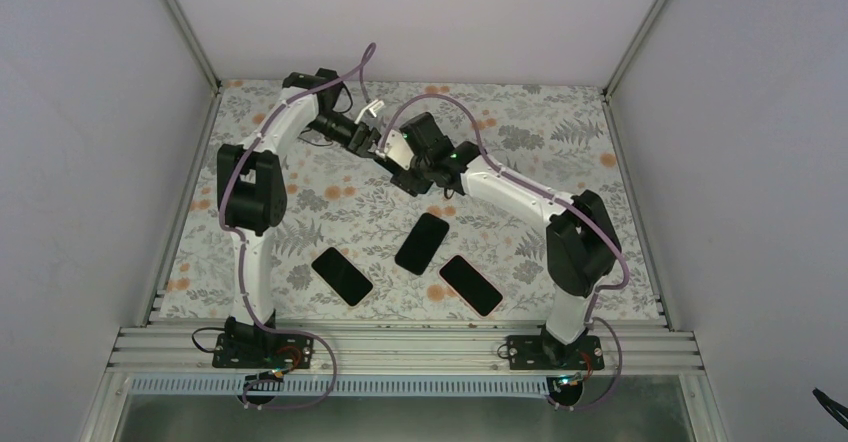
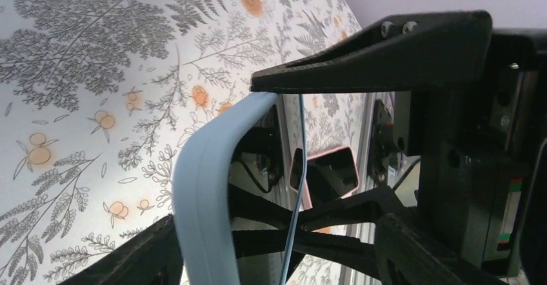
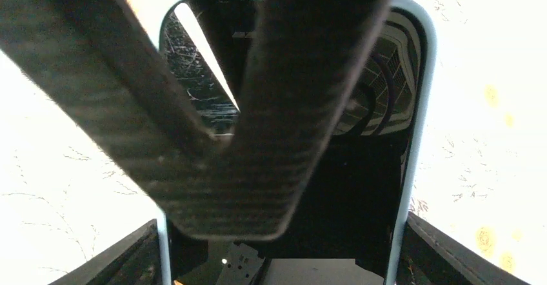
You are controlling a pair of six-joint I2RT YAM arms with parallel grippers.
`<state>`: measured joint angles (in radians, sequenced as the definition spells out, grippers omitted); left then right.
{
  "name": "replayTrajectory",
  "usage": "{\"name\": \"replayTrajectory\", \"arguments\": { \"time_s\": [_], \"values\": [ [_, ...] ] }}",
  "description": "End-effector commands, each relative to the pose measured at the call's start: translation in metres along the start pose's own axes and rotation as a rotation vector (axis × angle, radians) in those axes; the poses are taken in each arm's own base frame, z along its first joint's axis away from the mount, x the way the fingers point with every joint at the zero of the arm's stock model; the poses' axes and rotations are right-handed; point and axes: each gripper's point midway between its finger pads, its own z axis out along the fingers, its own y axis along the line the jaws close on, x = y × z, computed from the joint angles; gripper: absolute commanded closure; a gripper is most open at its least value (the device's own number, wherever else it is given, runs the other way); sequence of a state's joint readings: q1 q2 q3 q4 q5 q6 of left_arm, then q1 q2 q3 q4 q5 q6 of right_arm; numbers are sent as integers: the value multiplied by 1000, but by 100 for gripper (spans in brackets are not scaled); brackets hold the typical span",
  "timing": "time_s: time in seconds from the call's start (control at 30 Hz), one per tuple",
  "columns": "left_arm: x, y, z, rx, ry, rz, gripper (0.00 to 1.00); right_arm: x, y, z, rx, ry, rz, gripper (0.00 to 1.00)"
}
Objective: Take the phone out of the phone case
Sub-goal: Pick up the phone at the center of the board, then remove the phone case from the phone.
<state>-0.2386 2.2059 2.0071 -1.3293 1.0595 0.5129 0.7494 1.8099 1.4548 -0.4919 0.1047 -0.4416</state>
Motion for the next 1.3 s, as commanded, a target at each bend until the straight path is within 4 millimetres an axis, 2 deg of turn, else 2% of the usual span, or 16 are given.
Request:
{"name": "replayTrajectory", "arguments": {
  "time_s": [0.0,0.1,0.2,0.23,0.27,0.3,0.33,0.5,0.67,0.73,0.83,0.93,1.03,1.17,1.2,1.27],
  "values": [
    [-5,-8,4,67,-18,-1,37,-34,-11,-16,69,-90,-17,36],
    [-5,-12,4,89,-29,4,70,-36,-13,-21,80,-97,-17,36],
    [-5,-20,4,123,-44,13,87,-34,-10,-26,63,-101,-23,33],
    [-4,-22,4,125,-43,30,95,-33,-8,-29,52,-102,-23,25],
    [-4,-24,5,124,-40,48,97,-31,-4,-31,29,-99,-27,10],
    [-3,-27,5,121,-39,67,98,-29,0,-35,2,-99,-32,1],
    [-2,-31,4,119,-40,90,98,-24,4,-40,-37,-93,-37,0],
    [12,-41,-6,21,7,244,98,16,23,-80,-287,-98,-69,0],
    [27,-55,-19,-78,59,434,98,51,18,-103,-395,-102,-64,0],
    [32,-70,-21,-89,68,523,98,59,16,-104,-421,-103,-62,0],
    [36,-100,-26,-97,66,670,98,70,25,-98,-493,-63,-51,1],
    [32,-120,-31,-104,41,754,98,74,36,-93,-580,-30,-47,3],
    [28,-132,-33,-90,24,781,98,75,37,-85,-599,-19,-40,3],
    [34,-135,-23,-81,57,793,98,68,35,-85,-598,-47,-47,3],
    [37,-135,-21,-79,67,791,98,71,37,-78,-618,-30,-39,3],
    [42,-135,-16,-74,86,792,98,69,37,-77,-634,-36,-38,4]
  ]
}}
